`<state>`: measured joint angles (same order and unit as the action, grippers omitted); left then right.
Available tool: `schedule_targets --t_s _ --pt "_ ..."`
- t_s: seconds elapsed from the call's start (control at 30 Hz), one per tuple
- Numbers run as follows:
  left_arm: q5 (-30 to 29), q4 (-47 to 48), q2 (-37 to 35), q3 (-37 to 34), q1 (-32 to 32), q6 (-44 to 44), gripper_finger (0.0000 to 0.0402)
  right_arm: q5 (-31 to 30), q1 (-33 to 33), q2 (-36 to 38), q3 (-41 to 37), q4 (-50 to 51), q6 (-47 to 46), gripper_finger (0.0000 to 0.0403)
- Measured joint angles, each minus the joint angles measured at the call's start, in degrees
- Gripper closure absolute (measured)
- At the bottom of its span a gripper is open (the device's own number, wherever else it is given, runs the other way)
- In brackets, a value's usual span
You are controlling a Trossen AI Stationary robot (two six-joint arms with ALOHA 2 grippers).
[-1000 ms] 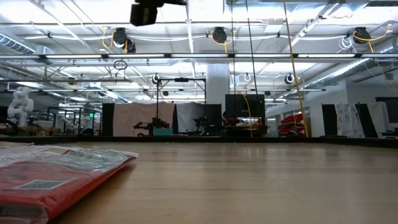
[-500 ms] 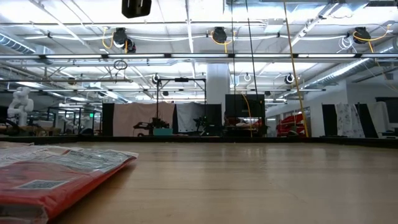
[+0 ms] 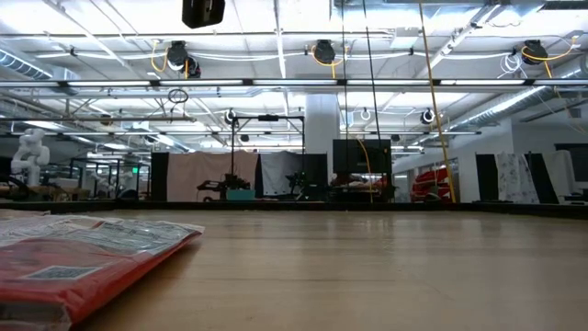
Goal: Sort popcorn bags into baskets
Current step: Put the popcorn bag into the transparent bin
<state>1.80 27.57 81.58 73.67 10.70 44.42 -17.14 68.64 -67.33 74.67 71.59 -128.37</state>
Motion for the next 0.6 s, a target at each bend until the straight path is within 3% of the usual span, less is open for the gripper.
schedule_targets --t_s 0.33,0.6 --pt "-0.7 0.0 0.0 0.0 0.0 -0.8 0.0238 6.6 -1.9 -5.3 0.0 -0.2 -0.1 0.0394" --pt "-2.2 -0.7 0.0 0.0 0.0 -1.3 0.0238 6.9 -5.4 -7.7 0.0 1.1 0.8 0.0394"
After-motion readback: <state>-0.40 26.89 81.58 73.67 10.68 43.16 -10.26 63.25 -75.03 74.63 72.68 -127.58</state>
